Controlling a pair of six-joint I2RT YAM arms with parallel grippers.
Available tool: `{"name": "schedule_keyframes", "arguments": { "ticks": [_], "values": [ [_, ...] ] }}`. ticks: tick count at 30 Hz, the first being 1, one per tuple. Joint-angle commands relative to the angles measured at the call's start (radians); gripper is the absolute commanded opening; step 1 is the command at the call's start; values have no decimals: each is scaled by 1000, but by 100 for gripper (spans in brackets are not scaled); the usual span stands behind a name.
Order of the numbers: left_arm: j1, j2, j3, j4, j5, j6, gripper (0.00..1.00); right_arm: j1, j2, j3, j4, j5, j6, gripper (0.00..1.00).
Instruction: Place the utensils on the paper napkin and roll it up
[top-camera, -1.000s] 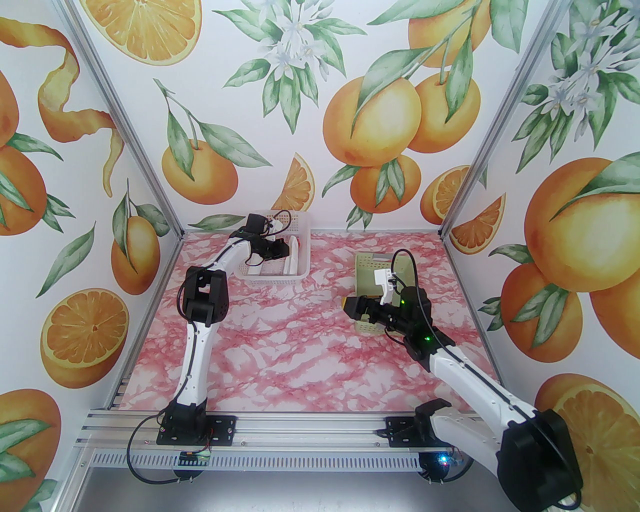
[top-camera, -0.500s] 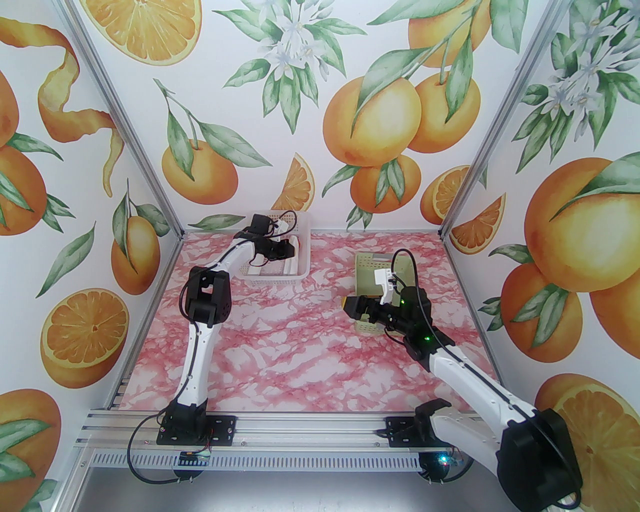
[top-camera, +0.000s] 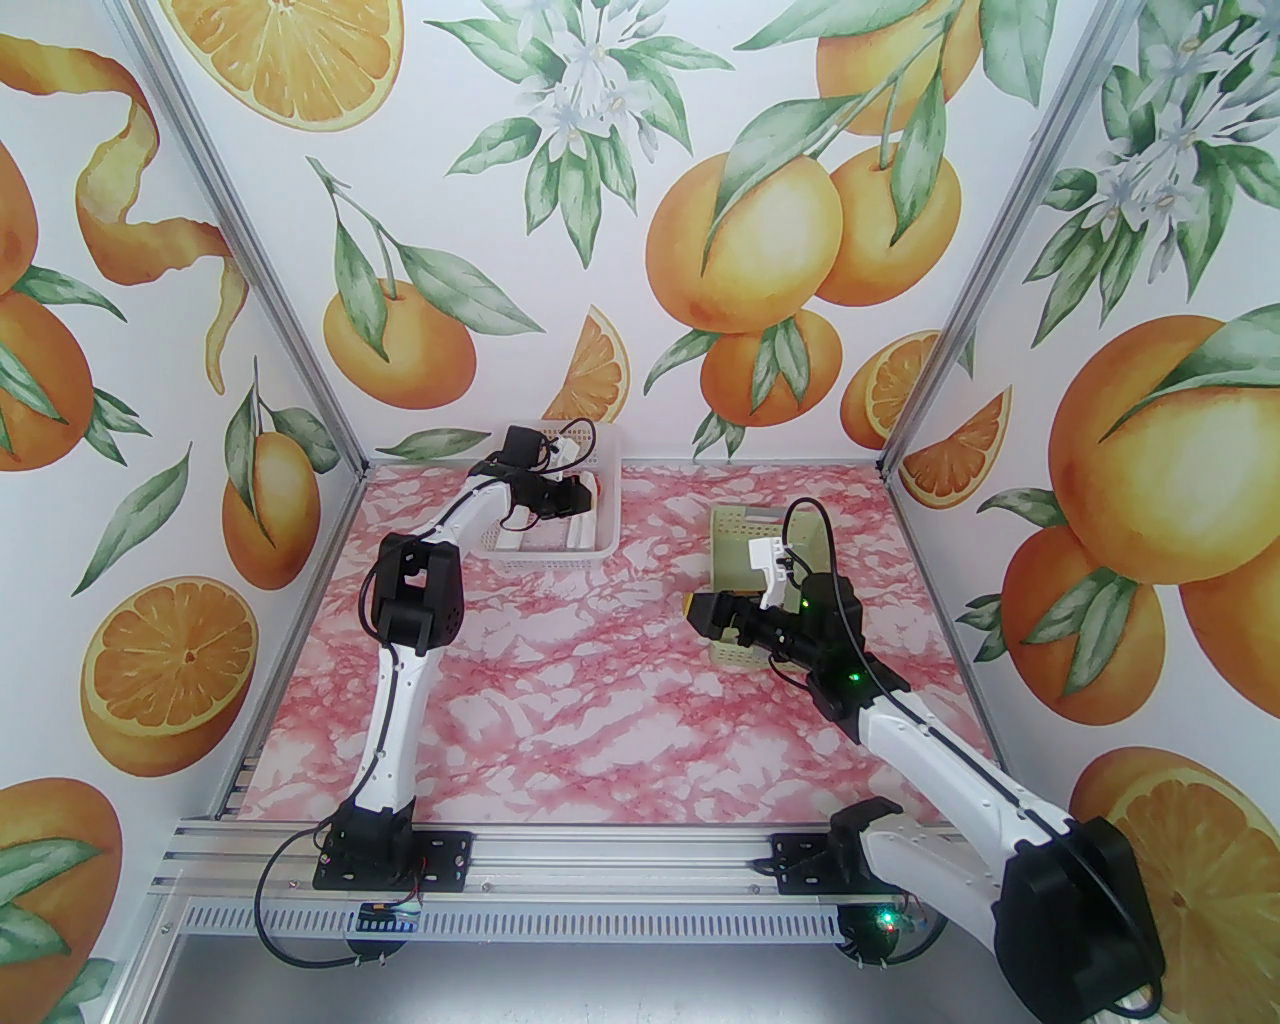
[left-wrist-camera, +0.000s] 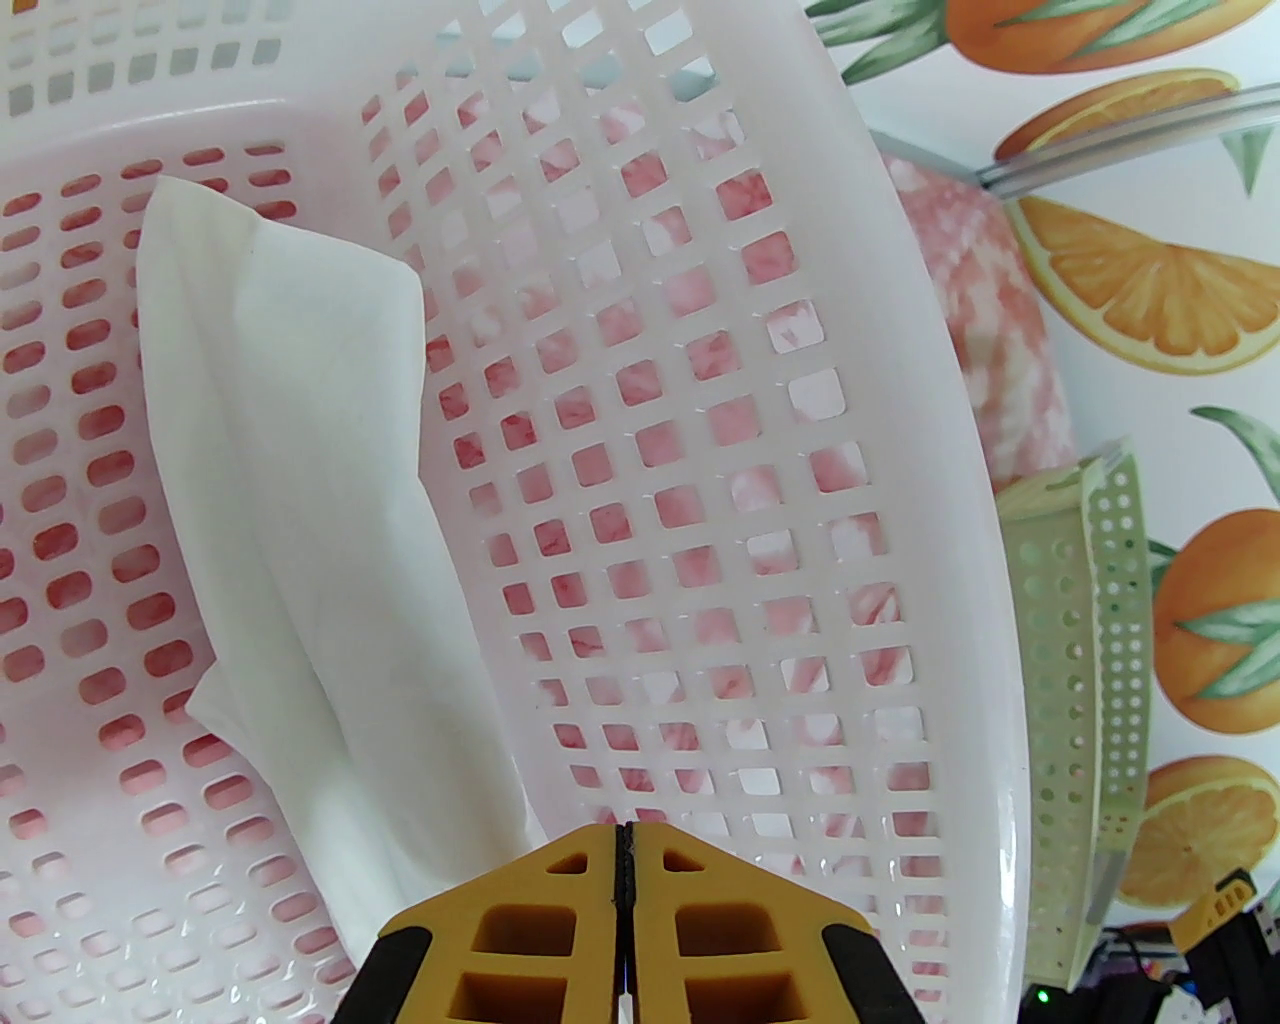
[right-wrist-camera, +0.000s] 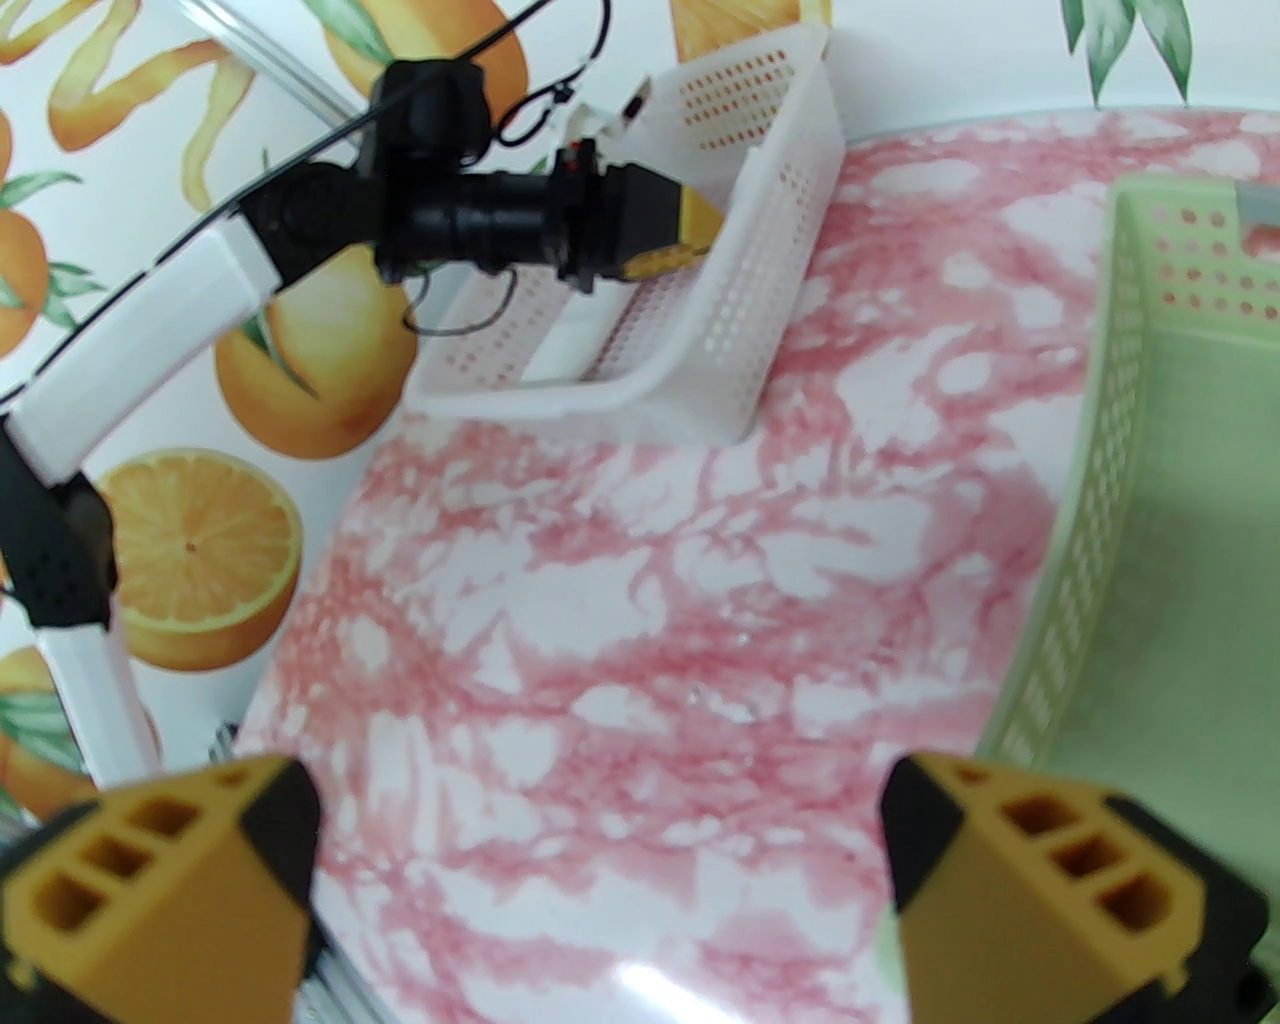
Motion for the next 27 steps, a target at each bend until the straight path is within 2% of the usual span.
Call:
{"name": "schedule_keyframes", "arguments": {
  "ticks": [1,27],
  "values": [
    [5,28,43,-11,-19,23,10,-8,3,12,13,-5,1,98],
    [51,3,-31,-48,-116,72,10,-7,13,15,19,-6,1,98]
  ]
}}
